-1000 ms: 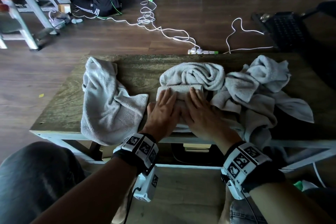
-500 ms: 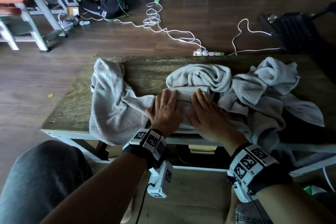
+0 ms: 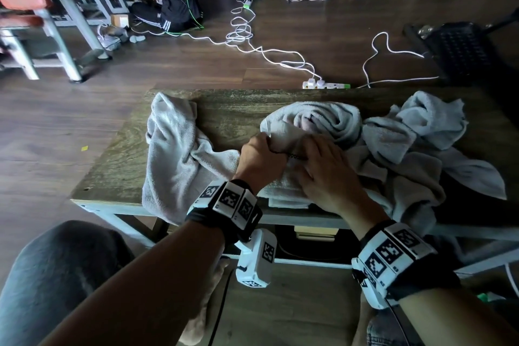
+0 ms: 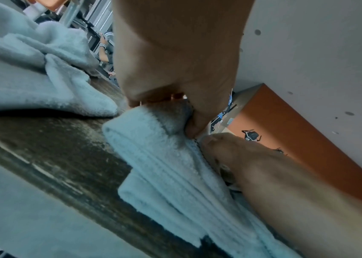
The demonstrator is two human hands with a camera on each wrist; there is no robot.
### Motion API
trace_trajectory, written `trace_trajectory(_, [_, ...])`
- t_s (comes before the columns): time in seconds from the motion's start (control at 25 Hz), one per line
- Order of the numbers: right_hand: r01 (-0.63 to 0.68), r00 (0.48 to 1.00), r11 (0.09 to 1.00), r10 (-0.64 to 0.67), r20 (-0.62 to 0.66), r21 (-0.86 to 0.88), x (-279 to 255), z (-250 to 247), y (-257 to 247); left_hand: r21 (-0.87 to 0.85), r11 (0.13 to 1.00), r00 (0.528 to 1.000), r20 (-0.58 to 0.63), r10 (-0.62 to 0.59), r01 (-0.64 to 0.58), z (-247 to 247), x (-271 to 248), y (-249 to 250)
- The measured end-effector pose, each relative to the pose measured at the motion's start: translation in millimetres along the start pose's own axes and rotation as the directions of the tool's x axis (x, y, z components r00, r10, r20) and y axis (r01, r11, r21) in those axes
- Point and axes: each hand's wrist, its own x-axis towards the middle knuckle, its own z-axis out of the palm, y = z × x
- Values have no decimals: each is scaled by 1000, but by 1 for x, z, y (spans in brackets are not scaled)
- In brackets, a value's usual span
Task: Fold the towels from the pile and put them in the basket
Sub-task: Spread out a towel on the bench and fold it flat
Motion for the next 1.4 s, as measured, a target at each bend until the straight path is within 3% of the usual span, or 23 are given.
trace_trajectory(0.12, [-26, 976, 995, 46, -213, 96, 6, -10, -7, -191, 979, 997, -8, 71, -71, -6, -5, 5])
trace_trajectory(0.28, [-28, 931, 936, 152, -332, 350, 9, -25, -23, -509, 857, 995, 12, 96, -76, -22, -19, 7])
trace_trajectory(0.32, [-68, 925, 896, 221, -309, 438, 10, -35, -29, -557, 827, 995, 14, 101, -76, -29, -21, 6])
trace_trajectory(0.4, [-206, 933, 774, 340, -118, 599, 8, -56, -46, -646, 760, 994, 16, 109, -73, -48, -25, 4])
trace_trajectory(0.52, [-347, 920, 630, 372, 122, 695, 16, -63, -69, -743, 668, 993, 40, 116, -48, -86, -33, -3])
trace_trajectory(0.68, [-362, 910, 507, 374, 179, 782, 27, -44, -104, -765, 643, 991, 51, 127, -43, -134, -58, -19])
trace_trajectory(0.88, [-324, 945, 527, 227, 237, 786, 12, -62, -173, -791, 609, 998, -47, 32, -57, -191, -93, -55])
trace_trajectory(1.0, [-247, 968, 576, 176, 177, 779, 11, -57, -198, -794, 607, 992, -100, -72, -36, -211, -107, -73])
trace_trajectory(1.2, [-129, 989, 657, 140, 49, 743, 14, -48, -225, -695, 719, 940, -243, -239, 4, -227, -121, -88])
trace_trajectory(1.4, [-102, 995, 666, 65, 79, 739, 24, -29, -262, -618, 784, 872, -351, -341, 58, -249, -137, -112])
